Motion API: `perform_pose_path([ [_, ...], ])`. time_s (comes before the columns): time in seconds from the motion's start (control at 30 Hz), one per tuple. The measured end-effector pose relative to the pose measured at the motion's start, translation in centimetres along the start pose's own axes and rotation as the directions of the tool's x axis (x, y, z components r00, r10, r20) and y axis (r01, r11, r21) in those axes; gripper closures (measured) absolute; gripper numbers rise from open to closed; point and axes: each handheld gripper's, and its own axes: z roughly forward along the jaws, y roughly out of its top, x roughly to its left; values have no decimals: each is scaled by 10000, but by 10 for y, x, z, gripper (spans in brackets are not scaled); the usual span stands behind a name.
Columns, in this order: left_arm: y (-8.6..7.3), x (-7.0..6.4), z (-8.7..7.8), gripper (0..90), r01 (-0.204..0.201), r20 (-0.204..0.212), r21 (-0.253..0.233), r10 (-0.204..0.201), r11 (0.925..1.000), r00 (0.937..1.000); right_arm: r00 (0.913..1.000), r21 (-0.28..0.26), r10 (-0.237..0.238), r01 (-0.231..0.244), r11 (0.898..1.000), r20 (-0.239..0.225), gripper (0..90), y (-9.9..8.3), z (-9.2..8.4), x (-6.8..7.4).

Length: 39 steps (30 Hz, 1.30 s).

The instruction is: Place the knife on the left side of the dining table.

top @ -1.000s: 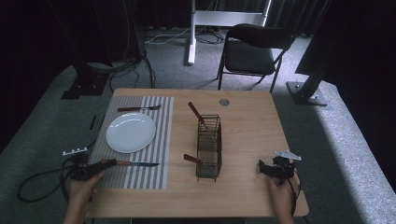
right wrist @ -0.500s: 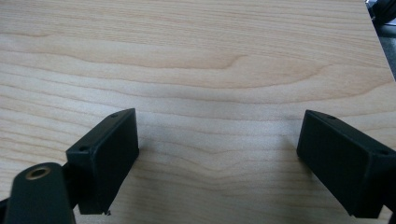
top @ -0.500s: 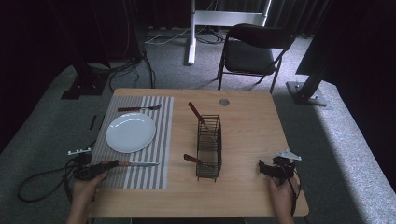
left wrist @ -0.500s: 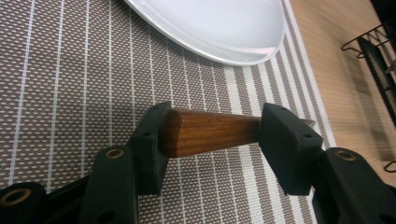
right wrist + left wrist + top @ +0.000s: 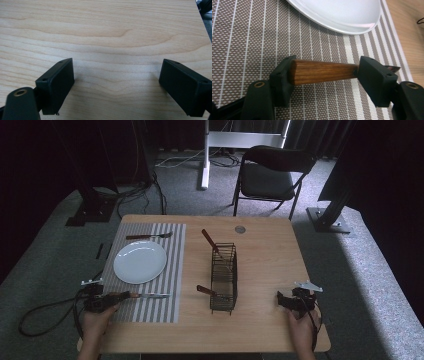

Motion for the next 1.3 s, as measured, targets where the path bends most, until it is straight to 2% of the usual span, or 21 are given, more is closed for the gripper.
perform_pose_path([
  [0.3, 5, -7, 6, 248, -292, -497, 202, 301, 9994, 9983, 10000, -1, 1, -1, 10000, 0, 120, 0, 0, 0],
  [0.37, 6, -11, 9, 220, -562, -1042, 329, 593, 9979, 9928, 10000, 0, -1, 1, 10000, -1, 120, 0, 0, 0],
  [0.43, 8, -17, 12, 188, -831, -1331, 584, 903, 9948, 9870, 10000, 0, -4, 4, 10000, 0, 120, 0, 0, 0],
  [0.53, 9, -19, 15, 172, -839, -1489, 520, 908, 9951, 9847, 10000, 4, 4, -4, 10000, 0, 120, 0, 0, 0],
  [0.6, 9, -21, 17, 169, -1020, -1638, 575, 1102, 9931, 9803, 10000, 2, -2, 2, 10000, -1, 120, 0, 0, 0],
  [0.8, 11, -24, 18, 164, -947, -1910, 717, 1068, 9929, 9758, 10000, 0, -3, 3, 10000, -1, 120, 0, 0, 0],
  [0.83, 11, -28, 20, 152, -1085, -2802, 872, 1289, 9903, 9512, 10000, 1, -2, 2, 10000, -1, 120, 0, 0, 0],
  [0.87, 11, -30, 23, 114, -1202, -3274, 1017, 1473, 9875, 9333, 10000, 2, -2, 2, 10000, -1, 120, 0, 0, 0],
  [0.9, 11, -28, 24, 112, -1163, -2973, 1068, 1433, 9875, 9440, 10000, 3, 6, -6, 10000, -1, 120, 0, 0, 0],
  [0.93, 11, -27, 23, 93, -1047, -2888, 956, 1282, 9899, 9488, 10000, 5, 4, -4, 10000, -1, 120, 0, 0, 0],
  [1.0, 11, -26, 22, 94, -1007, -2832, 841, 1207, 9914, 9514, 10000, -1, -5, 5, 10000, 1, 120, 0, 0, 0],
  [1.03, 11, -25, 21, 94, -913, -2673, 756, 1084, 9929, 9575, 10000, 2, -2, 2, 10000, 0, 120, 0, 0, 0],
  [1.07, 10, -24, 21, 94, -842, -2580, 719, 1001, 9938, 9609, 10000, 6, 3, -3, 10000, -2, 120, 0, 0, 0],
  [1.1, 10, -24, 20, 94, -887, -2522, 656, 1025, 9939, 9622, 10000, 1, -2, 2, 10000, -1, 120, 0, 0, 0],
  [1.17, 9, -24, 16, 94, -910, -2609, 438, 993, 9949, 9602, 10000, 0, -3, 3, 10000, 0, 120, 0, 0, 0],
  [1.3, 6, -27, 7, 94, -1077, -2474, 205, 1094, 9940, 9627, 10000, 2, -3, 3, 10000, -1, 120, 0, 0, 0],
])
